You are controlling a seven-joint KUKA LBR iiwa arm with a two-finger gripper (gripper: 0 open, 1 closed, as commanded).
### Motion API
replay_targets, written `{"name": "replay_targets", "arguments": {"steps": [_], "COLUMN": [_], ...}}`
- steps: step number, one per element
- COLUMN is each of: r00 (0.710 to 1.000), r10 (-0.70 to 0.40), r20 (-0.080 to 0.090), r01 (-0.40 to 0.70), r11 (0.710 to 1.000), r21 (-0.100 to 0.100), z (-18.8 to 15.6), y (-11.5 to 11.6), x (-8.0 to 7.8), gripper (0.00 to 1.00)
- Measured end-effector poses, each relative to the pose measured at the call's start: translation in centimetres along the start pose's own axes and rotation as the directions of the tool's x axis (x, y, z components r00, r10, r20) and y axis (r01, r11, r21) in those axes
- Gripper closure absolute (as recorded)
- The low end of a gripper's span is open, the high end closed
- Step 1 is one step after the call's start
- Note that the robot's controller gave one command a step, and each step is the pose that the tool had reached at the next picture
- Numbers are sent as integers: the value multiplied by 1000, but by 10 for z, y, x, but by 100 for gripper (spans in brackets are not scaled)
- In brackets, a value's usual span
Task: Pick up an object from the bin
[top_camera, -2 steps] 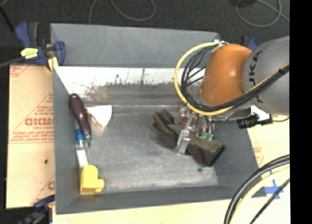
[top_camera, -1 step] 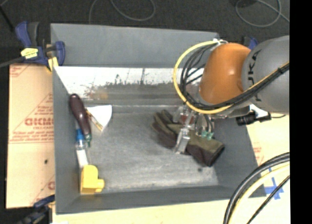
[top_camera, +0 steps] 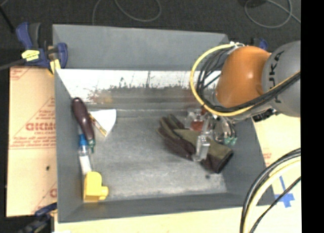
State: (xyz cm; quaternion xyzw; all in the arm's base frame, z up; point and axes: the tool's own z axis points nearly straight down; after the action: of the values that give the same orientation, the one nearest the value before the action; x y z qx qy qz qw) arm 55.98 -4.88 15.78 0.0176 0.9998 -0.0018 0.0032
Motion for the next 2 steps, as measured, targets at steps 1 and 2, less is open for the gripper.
{"name": "replay_targets", "arguments": {"steps": [1,2], "r00": [1000,959], "r10": [-11,282], "r20": [1,0], "r01": [11,-282], "r11": [1000,959], "r21": [-3,-3], "z": [6,24], "y": [5,6], "x": [11,9], "gripper": [0,0]}}
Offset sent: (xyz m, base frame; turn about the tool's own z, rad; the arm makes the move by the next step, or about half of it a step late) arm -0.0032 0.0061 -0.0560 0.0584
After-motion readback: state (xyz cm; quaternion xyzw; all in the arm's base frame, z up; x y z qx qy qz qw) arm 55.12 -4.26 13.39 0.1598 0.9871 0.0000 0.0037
